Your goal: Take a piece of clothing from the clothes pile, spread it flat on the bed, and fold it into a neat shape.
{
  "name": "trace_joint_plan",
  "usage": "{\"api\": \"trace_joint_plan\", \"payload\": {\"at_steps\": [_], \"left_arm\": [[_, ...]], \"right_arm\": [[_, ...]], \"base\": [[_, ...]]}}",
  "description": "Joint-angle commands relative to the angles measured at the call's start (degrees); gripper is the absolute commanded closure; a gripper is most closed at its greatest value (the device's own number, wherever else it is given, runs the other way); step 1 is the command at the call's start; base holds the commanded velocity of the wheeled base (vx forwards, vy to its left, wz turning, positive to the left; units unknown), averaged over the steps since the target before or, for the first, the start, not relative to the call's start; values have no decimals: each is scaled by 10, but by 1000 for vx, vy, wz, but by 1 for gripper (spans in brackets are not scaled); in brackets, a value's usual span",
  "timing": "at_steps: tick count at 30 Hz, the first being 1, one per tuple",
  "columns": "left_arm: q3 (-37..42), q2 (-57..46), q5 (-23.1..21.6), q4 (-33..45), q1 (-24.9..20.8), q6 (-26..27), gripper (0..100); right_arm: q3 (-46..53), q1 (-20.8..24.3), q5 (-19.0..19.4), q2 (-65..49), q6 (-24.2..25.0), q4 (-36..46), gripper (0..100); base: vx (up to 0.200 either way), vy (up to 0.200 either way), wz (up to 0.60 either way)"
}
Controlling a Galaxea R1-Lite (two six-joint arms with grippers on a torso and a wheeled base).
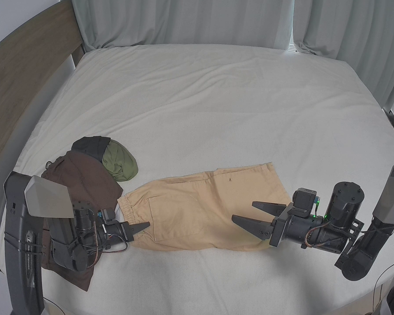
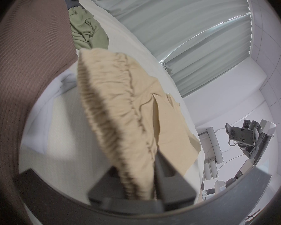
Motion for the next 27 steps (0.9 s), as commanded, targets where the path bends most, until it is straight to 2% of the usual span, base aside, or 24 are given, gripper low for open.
{"api": "trace_joint_plan", "payload": {"at_steps": [1,11,20,24,27], "left_arm": [[-12,2,-1,-2,6,-1,100],[-10,-1,-3,-4,5,2,100],[29,-46,-12,-3,7,-1,100],[76,-88,-55,-3,19,-17,100],[93,-105,-67,-3,31,-16,100]], "right_arm": [[1,0,0,3,0,0,0],[1,-1,-1,9,-4,0,0],[5,-2,0,9,-4,0,0],[6,-5,0,11,-3,-1,0],[6,-29,3,26,-3,0,0]], "base": [[0,0,0],[0,0,0],[0,0,0],[0,0,0],[0,0,0]]}}
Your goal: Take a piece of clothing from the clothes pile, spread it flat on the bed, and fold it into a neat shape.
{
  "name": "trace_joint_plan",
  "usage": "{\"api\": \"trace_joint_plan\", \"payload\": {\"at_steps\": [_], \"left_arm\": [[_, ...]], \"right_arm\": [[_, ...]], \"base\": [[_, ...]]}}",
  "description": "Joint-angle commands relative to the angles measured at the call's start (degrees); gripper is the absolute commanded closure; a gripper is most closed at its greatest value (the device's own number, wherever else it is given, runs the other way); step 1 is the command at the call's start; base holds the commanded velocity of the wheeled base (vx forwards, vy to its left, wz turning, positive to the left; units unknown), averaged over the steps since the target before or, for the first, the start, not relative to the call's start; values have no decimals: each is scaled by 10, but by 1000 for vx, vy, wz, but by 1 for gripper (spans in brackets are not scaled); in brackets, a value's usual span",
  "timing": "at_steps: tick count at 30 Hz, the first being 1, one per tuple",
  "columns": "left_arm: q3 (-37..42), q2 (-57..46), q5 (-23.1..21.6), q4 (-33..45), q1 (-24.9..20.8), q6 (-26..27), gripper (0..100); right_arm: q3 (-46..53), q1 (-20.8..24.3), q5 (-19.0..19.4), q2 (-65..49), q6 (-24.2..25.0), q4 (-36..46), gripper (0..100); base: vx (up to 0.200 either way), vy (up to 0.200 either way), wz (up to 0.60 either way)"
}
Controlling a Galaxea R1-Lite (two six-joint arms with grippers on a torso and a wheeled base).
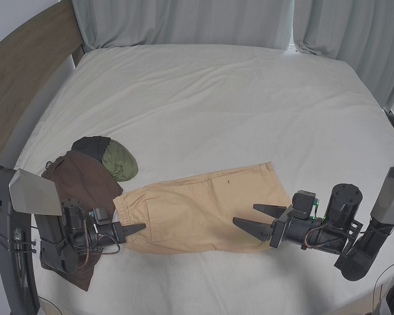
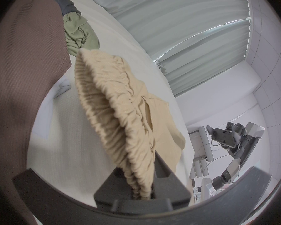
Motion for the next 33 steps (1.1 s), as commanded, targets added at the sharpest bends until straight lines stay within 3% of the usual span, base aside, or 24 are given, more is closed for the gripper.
{"api": "trace_joint_plan", "payload": {"at_steps": [1,18,27,33], "left_arm": [[32,-51,-12,0,20,-3,100],[70,-88,-14,0,31,0,100],[89,-112,-49,0,56,2,100],[103,-114,-62,1,78,31,100]], "right_arm": [[1,-27,2,20,0,0,0],[8,-31,3,22,-1,-1,0],[7,-25,3,24,-1,-1,0],[7,-26,3,23,-1,-1,0]], "base": [[0,0,0],[0,0,0],[0,0,0],[0,0,0]]}}
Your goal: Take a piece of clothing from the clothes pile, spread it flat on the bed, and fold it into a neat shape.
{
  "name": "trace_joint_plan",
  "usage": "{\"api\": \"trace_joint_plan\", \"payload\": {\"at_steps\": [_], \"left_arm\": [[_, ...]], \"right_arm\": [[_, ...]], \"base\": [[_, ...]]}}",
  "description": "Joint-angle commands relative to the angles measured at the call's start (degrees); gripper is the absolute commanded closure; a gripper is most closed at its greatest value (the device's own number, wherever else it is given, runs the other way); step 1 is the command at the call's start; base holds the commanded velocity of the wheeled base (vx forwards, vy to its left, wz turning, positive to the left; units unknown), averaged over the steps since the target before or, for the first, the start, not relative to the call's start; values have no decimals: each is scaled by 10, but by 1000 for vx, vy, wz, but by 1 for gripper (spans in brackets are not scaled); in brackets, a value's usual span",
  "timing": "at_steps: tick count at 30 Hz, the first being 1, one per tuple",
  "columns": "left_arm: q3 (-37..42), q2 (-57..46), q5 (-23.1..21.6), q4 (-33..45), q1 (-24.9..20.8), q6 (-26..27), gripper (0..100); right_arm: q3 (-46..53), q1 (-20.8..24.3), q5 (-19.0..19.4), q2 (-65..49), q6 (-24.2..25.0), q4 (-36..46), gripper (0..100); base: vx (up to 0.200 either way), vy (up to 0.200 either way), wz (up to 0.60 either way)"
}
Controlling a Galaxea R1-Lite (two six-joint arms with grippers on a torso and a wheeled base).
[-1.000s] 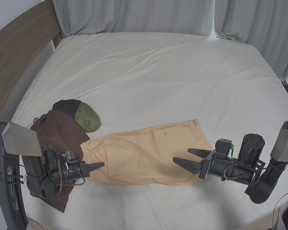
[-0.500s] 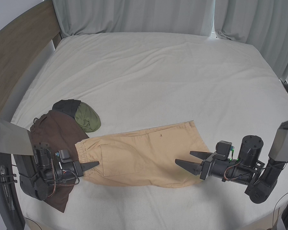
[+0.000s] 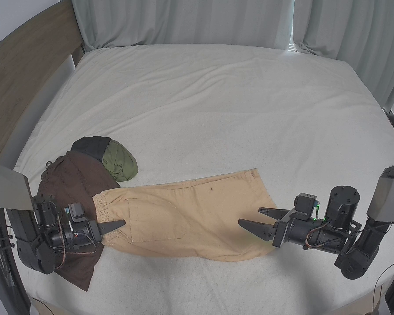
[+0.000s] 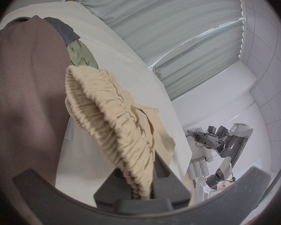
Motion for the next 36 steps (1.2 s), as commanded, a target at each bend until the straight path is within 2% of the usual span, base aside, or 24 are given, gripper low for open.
{"api": "trace_joint_plan", "payload": {"at_steps": [1,9,16,26,33,36], "left_arm": [[12,-6,-4,0,15,10,100],[35,-20,-34,0,46,25,100],[48,-31,-42,0,68,36,100],[60,-49,-94,0,124,36,100],[73,-56,-124,0,147,37,100],[88,-58,-139,0,145,60,100]], "right_arm": [[0,1,0,0,0,0,0],[0,2,0,1,0,0,0],[0,2,0,0,-1,0,0],[-2,3,0,2,-1,0,0],[-2,3,0,2,-1,0,0],[-2,3,0,2,-1,0,0]], "base": [[0,0,0],[0,0,0],[0,0,0],[0,0,0],[0,0,0],[0,0,0]]}}
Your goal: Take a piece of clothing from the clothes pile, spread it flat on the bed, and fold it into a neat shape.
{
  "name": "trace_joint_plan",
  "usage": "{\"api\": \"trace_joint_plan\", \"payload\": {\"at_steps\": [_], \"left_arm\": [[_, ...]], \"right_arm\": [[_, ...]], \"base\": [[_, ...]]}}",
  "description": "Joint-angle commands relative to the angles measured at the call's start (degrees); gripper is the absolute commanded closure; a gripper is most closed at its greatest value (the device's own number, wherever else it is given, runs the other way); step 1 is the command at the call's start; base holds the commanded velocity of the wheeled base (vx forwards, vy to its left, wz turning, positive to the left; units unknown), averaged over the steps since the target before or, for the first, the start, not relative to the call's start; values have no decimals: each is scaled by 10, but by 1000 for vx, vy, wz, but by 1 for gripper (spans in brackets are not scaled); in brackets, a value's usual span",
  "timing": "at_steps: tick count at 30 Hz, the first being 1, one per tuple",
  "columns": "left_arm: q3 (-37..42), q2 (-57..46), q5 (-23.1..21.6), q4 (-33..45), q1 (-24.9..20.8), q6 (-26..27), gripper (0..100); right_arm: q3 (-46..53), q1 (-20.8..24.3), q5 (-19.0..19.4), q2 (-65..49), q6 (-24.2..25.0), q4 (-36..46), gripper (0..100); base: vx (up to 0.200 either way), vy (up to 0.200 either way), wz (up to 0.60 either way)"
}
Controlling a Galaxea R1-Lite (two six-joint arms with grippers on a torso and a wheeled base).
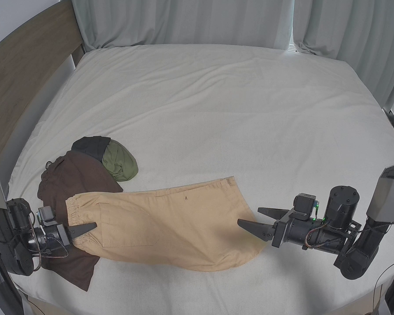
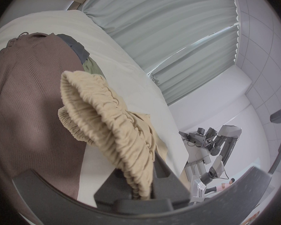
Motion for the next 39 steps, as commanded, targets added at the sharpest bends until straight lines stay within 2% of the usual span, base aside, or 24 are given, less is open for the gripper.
{"api": "trace_joint_plan", "payload": {"at_steps": [1,4,15,39], "left_arm": [[15,-4,-6,0,-1,16,100],[19,-4,-6,0,-17,30,100],[8,-6,29,0,-84,27,100],[-28,-3,100,1,-191,10,100]], "right_arm": [[0,0,0,0,0,0,0],[0,0,0,0,0,0,0],[-1,-1,0,-2,-4,0,0],[-2,-2,0,-2,-13,0,0]], "base": [[0,0,0],[0,0,0],[0,0,0],[0,0,0]]}}
